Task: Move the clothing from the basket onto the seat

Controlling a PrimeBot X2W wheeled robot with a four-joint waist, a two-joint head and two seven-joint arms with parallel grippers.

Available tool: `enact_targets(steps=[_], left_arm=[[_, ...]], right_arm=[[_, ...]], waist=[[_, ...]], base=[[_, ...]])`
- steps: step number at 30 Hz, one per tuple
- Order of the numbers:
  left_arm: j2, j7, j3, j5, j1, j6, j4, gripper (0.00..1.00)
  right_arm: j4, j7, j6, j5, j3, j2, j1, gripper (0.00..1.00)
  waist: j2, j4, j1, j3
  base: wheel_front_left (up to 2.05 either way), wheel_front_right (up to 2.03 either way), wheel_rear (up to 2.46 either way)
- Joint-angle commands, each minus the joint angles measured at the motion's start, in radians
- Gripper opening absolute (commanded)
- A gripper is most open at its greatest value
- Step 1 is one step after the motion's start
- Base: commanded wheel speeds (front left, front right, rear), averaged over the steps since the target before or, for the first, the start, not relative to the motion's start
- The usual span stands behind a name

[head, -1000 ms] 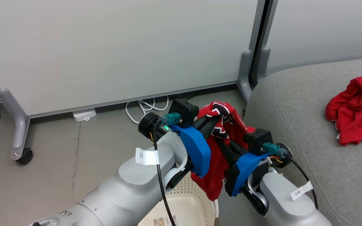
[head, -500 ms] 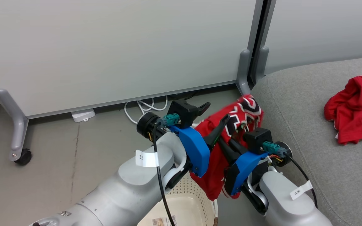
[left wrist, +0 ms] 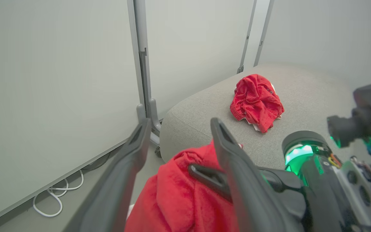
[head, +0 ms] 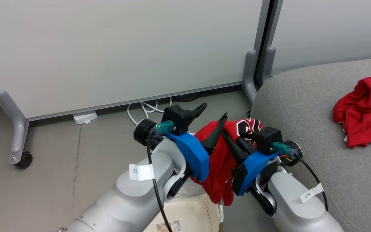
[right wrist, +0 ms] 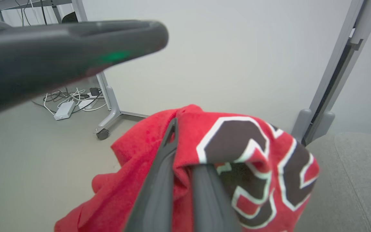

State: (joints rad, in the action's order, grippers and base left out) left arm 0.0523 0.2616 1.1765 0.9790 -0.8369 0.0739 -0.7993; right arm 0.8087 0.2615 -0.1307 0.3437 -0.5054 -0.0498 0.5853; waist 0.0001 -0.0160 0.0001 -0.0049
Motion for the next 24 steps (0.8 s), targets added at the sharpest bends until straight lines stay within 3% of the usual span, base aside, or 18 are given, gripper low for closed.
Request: enact_targets(steps=[1, 12, 24], left_arm=[[0.010, 0.004, -0.028, -0.025, 0.031, -0.003, 0.015, 1.00], [0.093, 0.004, -0.311, -0.321, 0.275, 0.005, 0.219, 1.00], [0.125, 0.004, -0.556, -0.492, 0.505, 0.035, 0.343, 1.00]], right_arm=[[-0.010, 0.005, 0.000, -0.008, 0.007, -0.001, -0.007, 0.00], [-0.042, 0.005, 0.000, -0.038, 0.045, -0.001, -0.026, 0.00], [-0.064, 0.005, 0.000, -0.050, 0.072, -0.001, -0.046, 0.00]], waist=[[-0.0001, 0.001, -0.0001, 0.000], [-0.0001, 0.009, -0.0001, 0.008], [-0.0001, 0.012, -0.0001, 0.007]], base=[[0.00, 0.00, 0.00], [0.00, 0.00, 0.00], [0.00, 0.00, 0.00]])
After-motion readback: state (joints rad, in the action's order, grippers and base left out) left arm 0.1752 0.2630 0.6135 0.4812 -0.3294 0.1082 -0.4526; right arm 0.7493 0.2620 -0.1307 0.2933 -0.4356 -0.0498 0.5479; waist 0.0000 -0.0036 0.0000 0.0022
